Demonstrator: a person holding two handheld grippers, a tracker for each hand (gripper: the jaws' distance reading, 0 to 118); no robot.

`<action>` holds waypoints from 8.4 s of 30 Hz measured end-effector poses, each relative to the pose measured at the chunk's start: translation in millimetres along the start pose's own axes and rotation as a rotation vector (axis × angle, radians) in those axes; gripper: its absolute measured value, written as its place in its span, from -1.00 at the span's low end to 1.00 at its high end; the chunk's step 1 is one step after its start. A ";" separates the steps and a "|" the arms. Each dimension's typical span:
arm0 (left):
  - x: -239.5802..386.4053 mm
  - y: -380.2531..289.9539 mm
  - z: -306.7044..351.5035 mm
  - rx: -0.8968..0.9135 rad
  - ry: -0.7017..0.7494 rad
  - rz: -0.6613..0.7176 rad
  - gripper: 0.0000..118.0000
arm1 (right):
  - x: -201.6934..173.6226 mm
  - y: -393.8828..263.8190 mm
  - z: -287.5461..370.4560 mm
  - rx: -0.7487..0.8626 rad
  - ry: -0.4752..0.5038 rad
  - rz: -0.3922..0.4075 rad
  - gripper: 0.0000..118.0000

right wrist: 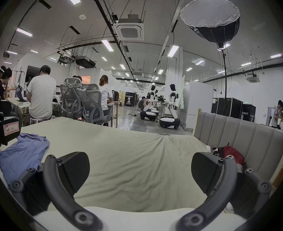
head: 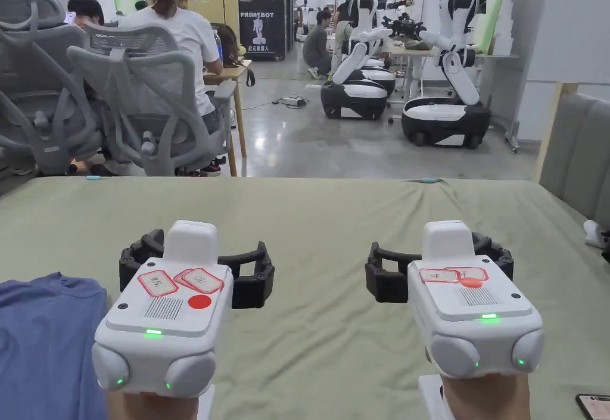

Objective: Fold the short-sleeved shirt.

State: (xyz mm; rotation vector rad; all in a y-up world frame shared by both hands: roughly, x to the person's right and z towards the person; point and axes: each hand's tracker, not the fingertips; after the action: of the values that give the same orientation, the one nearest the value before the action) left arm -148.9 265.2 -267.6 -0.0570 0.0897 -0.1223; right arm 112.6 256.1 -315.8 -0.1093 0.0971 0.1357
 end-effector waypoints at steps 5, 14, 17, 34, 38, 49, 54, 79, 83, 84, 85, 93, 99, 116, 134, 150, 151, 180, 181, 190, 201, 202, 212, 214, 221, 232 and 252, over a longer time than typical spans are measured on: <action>0.5 0.3 1.2 0.002 -0.001 -0.007 1.00 | -1.4 0.2 0.4 -0.001 0.001 0.008 1.00; -0.2 0.0 1.8 0.000 -0.003 -0.007 1.00 | -2.5 0.1 1.1 0.001 -0.002 0.019 1.00; -0.2 -0.1 1.8 -0.001 -0.003 -0.006 1.00 | -3.3 0.1 1.5 0.000 -0.002 0.027 1.00; -1.5 3.5 1.4 0.003 0.001 -0.008 1.00 | -2.6 1.3 1.4 0.003 0.008 0.024 1.00; -1.5 4.0 1.1 0.005 0.002 -0.008 1.00 | -2.0 1.4 -0.2 -0.001 0.000 0.009 1.00; -2.7 2.4 0.8 -0.001 0.001 0.011 1.00 | -5.5 -0.2 -7.1 -0.025 -0.052 -0.017 1.00; -4.0 1.9 0.4 -0.006 0.006 0.016 1.00 | -4.6 0.8 -2.3 -0.019 -0.014 -0.007 1.00; -12.8 -2.6 4.7 0.001 0.007 0.025 0.93 | 3.1 -0.8 4.0 -0.013 -0.016 -0.014 0.96; -6.2 -4.4 4.5 0.018 0.028 -0.005 -1.00 | 1.4 -1.7 8.6 0.021 -0.103 0.034 -1.00; -6.6 -6.7 5.4 0.011 0.016 -0.005 -1.00 | 0.1 -2.5 9.0 0.021 -0.062 0.019 -1.00; -8.8 -8.0 6.5 0.006 -0.035 0.008 -1.00 | 3.5 -2.1 10.2 0.021 -0.041 0.006 -1.00; -64.0 -17.8 30.3 0.001 0.141 -0.021 -1.00 | -45.9 9.1 -0.7 0.008 0.051 0.018 -1.00; -174.1 -28.3 89.0 -0.058 0.418 0.021 -1.00 | -180.1 20.6 -5.7 0.027 0.383 0.013 -1.00; -256.9 -106.9 -54.8 -0.682 0.093 0.182 -1.00 | -255.8 -17.1 -25.2 -0.082 0.577 0.051 -1.00; -275.1 -219.4 -253.7 -1.080 0.048 0.284 -0.72 | -233.6 -54.9 -93.1 -0.206 0.455 0.034 -1.00; -93.7 -45.4 -227.4 -0.664 -0.354 0.278 -1.00 | -97.4 -19.4 -45.3 -0.134 0.222 -0.009 -1.00; -59.1 -31.1 -230.7 -0.640 -0.424 0.264 -1.00 | -81.0 -16.4 -39.2 -0.129 0.191 -0.003 -1.00; 128.8 -37.4 -134.1 -0.274 -0.486 0.086 0.93 | 69.2 -45.9 -5.5 -0.172 -0.043 -0.040 -1.00; 109.8 -37.4 -115.1 -0.205 -0.457 0.103 0.93 | 66.6 -47.0 -6.3 -0.165 -0.037 -0.039 -1.00; 11.5 -84.1 -7.5 -0.154 -0.034 0.030 -1.00 | 30.7 -59.1 -12.8 -0.134 0.025 -0.046 -1.00; -107.2 -71.5 -159.9 -0.755 -0.066 0.220 -1.00 | 8.7 -66.7 -17.7 -0.186 0.100 -0.001 -1.00; -118.1 -78.0 -180.6 -0.826 -0.059 0.238 -1.00 | 8.6 -68.5 -18.4 -0.188 0.101 -0.006 -1.00; -125.8 -118.0 -241.6 -1.065 -0.052 0.305 0.91 | 17.9 -84.7 -34.6 -0.236 0.094 -0.005 -1.00; -120.4 -130.4 -246.8 -1.076 -0.018 0.247 0.75 | 22.1 -87.7 -38.0 -0.242 0.089 -0.006 -1.00; -99.6 -184.1 -268.3 -1.201 -0.037 0.162 -0.17 | 36.3 -95.7 -44.9 -0.267 0.063 -0.013 -1.00; -110.5 -108.1 -230.2 -0.890 -0.157 0.231 -1.00 | 100.6 -103.7 -82.4 -0.370 -0.022 -0.055 -1.00; -91.7 -110.9 -220.9 -0.852 -0.163 0.154 -1.00 | 117.0 -196.5 -227.5 -0.786 0.161 0.008 -0.21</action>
State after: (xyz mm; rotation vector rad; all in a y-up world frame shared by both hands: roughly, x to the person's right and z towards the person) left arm -273.2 155.4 -472.5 -0.9077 -0.0222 0.0819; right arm 235.2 51.5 -533.0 -0.9048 0.2014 0.1673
